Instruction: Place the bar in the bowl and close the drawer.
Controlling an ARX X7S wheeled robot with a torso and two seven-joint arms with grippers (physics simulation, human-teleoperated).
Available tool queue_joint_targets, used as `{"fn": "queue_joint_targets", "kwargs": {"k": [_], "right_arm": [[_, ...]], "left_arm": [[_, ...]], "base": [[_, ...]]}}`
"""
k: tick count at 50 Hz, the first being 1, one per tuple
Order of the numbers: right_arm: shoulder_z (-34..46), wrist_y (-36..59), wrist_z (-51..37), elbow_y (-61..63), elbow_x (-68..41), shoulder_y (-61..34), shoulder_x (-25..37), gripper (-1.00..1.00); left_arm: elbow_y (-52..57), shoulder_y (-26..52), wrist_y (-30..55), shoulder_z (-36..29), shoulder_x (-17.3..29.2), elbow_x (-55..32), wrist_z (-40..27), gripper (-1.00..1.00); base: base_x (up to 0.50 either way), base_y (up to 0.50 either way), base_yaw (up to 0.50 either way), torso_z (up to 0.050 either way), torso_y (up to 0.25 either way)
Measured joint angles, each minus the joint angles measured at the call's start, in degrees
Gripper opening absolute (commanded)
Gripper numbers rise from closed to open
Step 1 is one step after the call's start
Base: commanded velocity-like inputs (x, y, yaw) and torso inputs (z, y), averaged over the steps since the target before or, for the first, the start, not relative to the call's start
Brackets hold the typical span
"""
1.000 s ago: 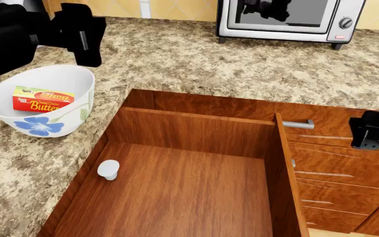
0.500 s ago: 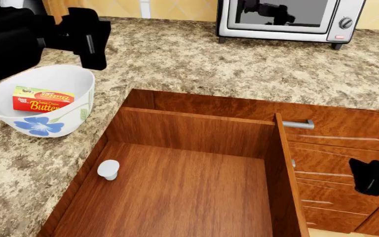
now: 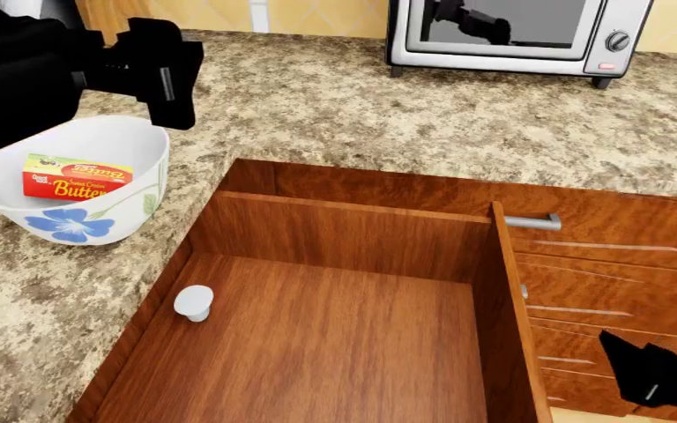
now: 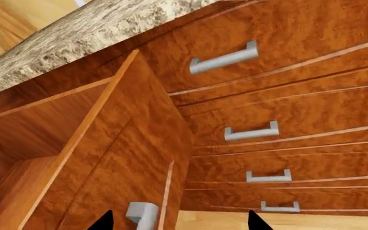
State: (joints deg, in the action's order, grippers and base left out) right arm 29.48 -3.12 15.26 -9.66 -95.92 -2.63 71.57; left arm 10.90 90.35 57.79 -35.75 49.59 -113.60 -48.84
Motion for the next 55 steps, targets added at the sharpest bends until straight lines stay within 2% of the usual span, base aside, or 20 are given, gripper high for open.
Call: {"fn": "queue_joint_targets", "kwargs": {"k": [23,43,55], "right_arm": [[4.8,3.3,12.5,-12.8,5.4,-3.9,-8.6,1.00],[9.7,6.2,21.0,-18.1,12.9,-9.0,-13.9,1.00],[12.0,8.1,23.2,-19.4,16.5,-13.0,-16.8,1.00]], "left_arm": [[0.3,0.2,-0.1,-0.3,0.1,-0.3,-0.2,1.00],[0.5,0.4,-0.1,-0.5,0.1,-0.5,-0.4,1.00],[0.5,0.4,-0.1,-0.7,0.1,-0.3,-0.1,1.00]], "base": [[0.00,0.00,0.00,0.000,0.000],[0.00,0.00,0.00,0.000,0.000],[0.00,0.00,0.00,0.000,0.000]]}}
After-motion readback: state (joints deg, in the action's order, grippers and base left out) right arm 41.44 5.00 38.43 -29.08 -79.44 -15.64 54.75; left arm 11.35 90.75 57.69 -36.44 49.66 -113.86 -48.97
